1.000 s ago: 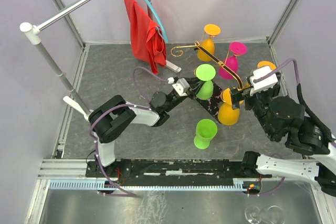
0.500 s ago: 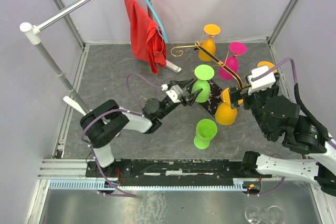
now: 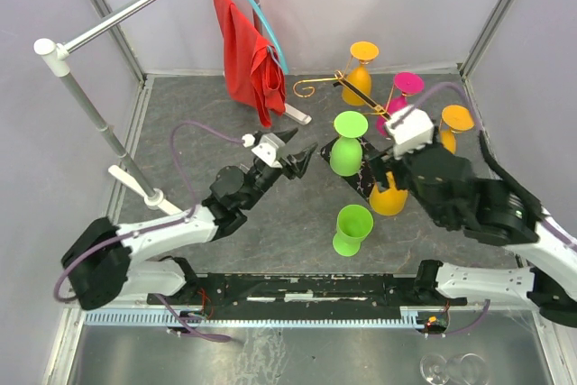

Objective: Place the wine glass upside down on the wine glass rack

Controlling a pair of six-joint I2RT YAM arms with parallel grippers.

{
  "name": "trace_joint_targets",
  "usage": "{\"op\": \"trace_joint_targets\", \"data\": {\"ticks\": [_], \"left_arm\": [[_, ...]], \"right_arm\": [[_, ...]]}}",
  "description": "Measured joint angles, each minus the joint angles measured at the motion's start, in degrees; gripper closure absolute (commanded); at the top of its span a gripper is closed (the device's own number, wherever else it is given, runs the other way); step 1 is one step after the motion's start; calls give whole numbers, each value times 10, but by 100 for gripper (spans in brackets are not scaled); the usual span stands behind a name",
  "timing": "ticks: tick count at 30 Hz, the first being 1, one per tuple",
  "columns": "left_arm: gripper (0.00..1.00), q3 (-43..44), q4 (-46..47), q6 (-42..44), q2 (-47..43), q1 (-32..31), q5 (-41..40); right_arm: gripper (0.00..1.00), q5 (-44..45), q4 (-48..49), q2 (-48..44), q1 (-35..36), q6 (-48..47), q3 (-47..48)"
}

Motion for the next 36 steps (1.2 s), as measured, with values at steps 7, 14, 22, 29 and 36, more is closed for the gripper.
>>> {"op": "trace_joint_targets", "data": {"ticks": [7, 14, 22, 29, 36], "left_arm": [[33, 32, -257, -52, -148, 0, -93], [32, 111, -473, -101, -224, 0, -168], [32, 152, -600, -141, -250, 0, -207], [32, 152, -636, -155, -282, 0, -214], [32, 152, -642, -157, -301, 0, -215]], "right_arm": [[22, -102, -83, 114, 0, 59, 53], [26, -203, -131, 108, 0, 125, 55], [29, -246, -152, 144, 0, 161, 10], [37, -245, -138, 164, 0, 130, -25], [39, -240, -104, 183, 0, 79, -69]]}}
